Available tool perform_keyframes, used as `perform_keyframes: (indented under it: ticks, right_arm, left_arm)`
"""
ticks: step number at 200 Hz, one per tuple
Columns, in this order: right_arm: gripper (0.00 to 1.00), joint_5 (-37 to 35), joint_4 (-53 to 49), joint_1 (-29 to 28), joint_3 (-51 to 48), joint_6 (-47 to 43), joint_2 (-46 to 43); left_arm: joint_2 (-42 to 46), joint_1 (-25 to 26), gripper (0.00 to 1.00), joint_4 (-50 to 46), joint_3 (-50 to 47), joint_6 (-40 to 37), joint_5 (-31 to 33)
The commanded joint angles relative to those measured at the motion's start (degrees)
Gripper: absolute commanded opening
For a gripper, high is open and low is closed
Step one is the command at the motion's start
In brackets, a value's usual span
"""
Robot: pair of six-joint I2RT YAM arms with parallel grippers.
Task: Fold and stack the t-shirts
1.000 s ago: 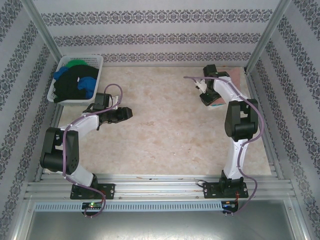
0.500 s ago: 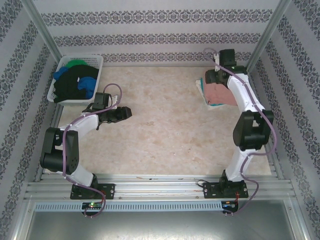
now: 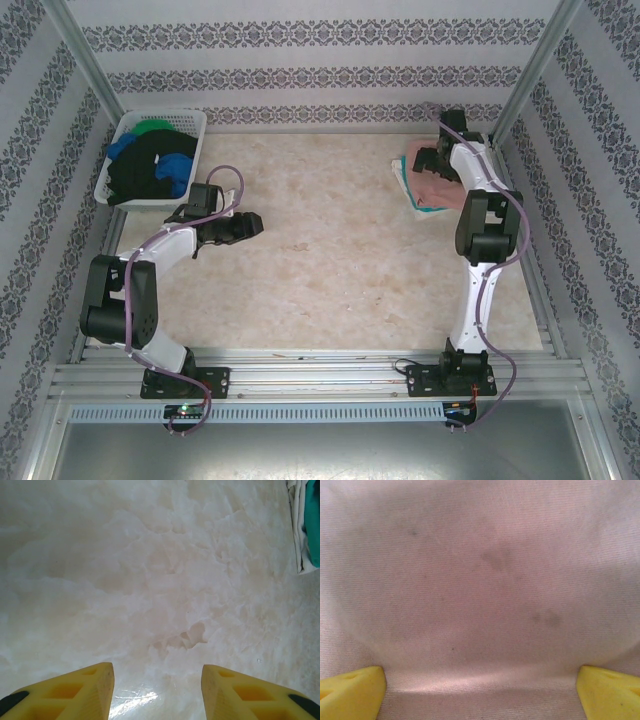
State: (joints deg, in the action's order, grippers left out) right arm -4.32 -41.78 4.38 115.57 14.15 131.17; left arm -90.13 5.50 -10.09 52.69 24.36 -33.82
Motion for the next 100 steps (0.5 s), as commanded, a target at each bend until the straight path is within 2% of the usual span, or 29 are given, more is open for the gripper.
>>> perform_keyframes:
  ticks: [1,34,71,90,95,100]
  right_arm:
    - [0.98,1.85,-1.36,0.47,0.87,-1.90,-4.41]
    - [0.98,5.72,0.73,-0.19,-4.64,-3.25,-10.48]
    - [0.98,0.21,7.13,-4.28,-20.72,-4.16,-23.60]
    - [0.98,-3.85,12.40,-7.52,-32.59,-4.04,-32.92]
    - [0.98,-5.16,13.83,-8.58,-35.73,-4.07,-35.45]
    - [0.98,-6.37,15.34,-9.67,-39.06,-4.13,-38.28]
  left_arm:
    - [-0.22,-0.93,0.50,-1.99,2.31,-1.77,0.58]
    - [0.60,-0.95,0.51,-1.95,2.35,-1.83,1.17]
    - [4.14,-1.20,0.61,-3.35,2.17,-2.68,4.89]
    - [8.34,-1.54,0.73,-3.01,0.10,-2.65,9.29]
    - [9.70,-1.70,0.79,-2.76,-0.77,-2.49,10.95]
    - [11.18,-1.80,0.90,-2.56,-1.71,-2.36,12.84]
